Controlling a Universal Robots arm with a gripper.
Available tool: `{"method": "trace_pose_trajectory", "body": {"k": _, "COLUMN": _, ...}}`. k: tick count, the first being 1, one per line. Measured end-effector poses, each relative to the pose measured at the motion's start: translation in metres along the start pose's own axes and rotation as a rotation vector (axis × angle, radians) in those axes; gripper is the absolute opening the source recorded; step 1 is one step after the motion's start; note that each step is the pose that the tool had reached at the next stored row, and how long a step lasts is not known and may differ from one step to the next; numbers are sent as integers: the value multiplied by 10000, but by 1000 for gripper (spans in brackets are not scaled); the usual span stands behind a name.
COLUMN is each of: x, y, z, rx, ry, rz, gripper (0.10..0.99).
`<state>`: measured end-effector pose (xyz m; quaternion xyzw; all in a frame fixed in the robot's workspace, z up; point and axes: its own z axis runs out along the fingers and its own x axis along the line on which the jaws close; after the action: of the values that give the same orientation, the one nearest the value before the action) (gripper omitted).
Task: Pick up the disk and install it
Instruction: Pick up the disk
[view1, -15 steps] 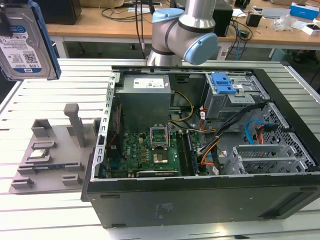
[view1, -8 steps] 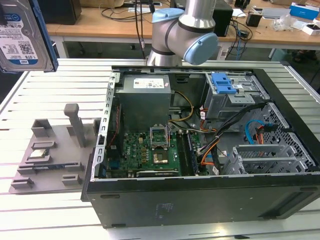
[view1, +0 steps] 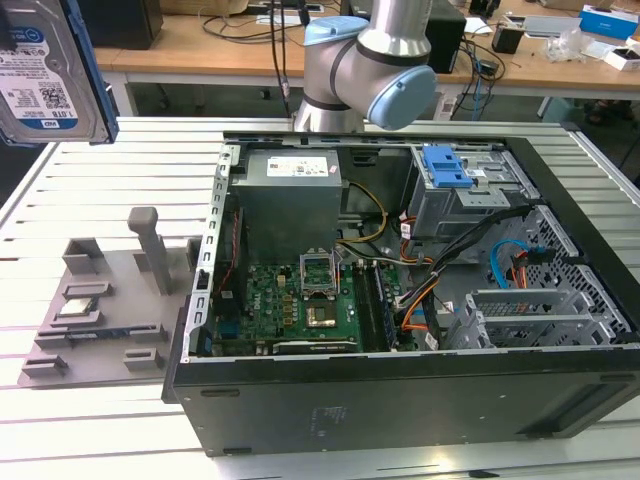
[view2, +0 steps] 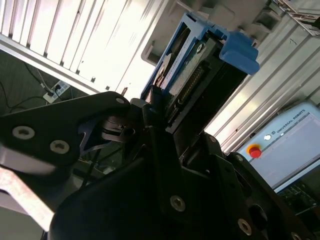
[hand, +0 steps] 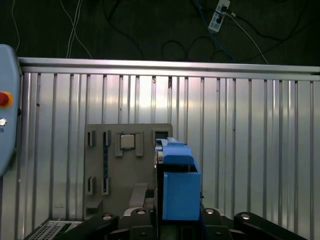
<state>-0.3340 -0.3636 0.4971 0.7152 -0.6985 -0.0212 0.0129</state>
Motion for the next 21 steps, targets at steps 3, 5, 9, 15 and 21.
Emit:
{"method": "trace_pose_trajectory", "body": {"k": 3, "x": 2, "y": -94, "z": -4, "rx": 1, "ry": 0, "rz": 0, "gripper": 361}}
{"method": "trace_pose_trajectory", "body": {"k": 5, "x": 4, "y": -164, "z": -7, "rx": 1, "ry": -1, "rz": -1, "gripper": 361}}
{"method": "trace_pose_trajectory", "body": {"k": 9, "x": 6, "y": -273, "z": -13, "rx": 1, "ry": 0, "rz": 1, "gripper": 361}}
{"method": "trace_pose_trajectory", "body": {"k": 15, "x": 10, "y": -419, "z": -19, "rx": 2, "ry": -1, "rz": -1, "gripper": 361}}
{"method": "trace_pose_trajectory", "body": {"k": 21, "x": 14, "y": -610, "z": -29, "rx": 1, "ry": 0, "rz": 0, "gripper": 361}}
